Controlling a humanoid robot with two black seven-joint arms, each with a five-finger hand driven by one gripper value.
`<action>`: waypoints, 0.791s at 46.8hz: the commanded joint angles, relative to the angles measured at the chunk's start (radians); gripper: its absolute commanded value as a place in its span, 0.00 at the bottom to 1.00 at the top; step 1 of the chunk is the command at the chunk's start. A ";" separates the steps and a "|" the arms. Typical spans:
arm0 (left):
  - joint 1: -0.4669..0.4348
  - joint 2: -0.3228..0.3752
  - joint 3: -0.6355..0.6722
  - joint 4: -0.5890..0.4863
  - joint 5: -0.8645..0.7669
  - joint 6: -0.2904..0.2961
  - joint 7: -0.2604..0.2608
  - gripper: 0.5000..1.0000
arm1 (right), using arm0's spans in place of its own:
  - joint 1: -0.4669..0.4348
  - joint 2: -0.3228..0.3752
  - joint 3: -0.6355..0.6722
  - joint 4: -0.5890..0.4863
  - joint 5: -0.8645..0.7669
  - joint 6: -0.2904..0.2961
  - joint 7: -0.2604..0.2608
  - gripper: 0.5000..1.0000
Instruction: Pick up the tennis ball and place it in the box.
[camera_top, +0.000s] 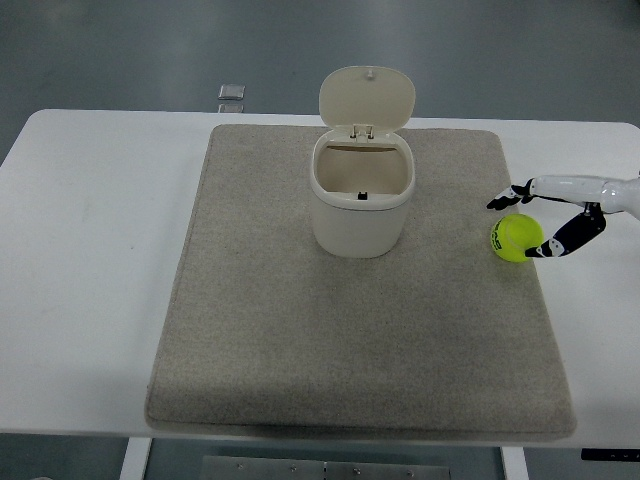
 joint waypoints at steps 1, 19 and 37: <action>0.000 0.000 0.000 0.000 0.000 0.000 0.000 0.99 | 0.000 -0.001 0.000 0.000 0.000 0.000 0.002 0.84; 0.000 0.000 0.000 0.000 0.000 0.000 0.000 0.99 | -0.008 0.001 -0.022 -0.012 0.000 -0.002 0.002 0.84; 0.000 0.000 0.000 0.000 0.000 0.000 0.000 0.99 | -0.049 0.022 -0.025 -0.035 0.001 -0.063 0.002 0.83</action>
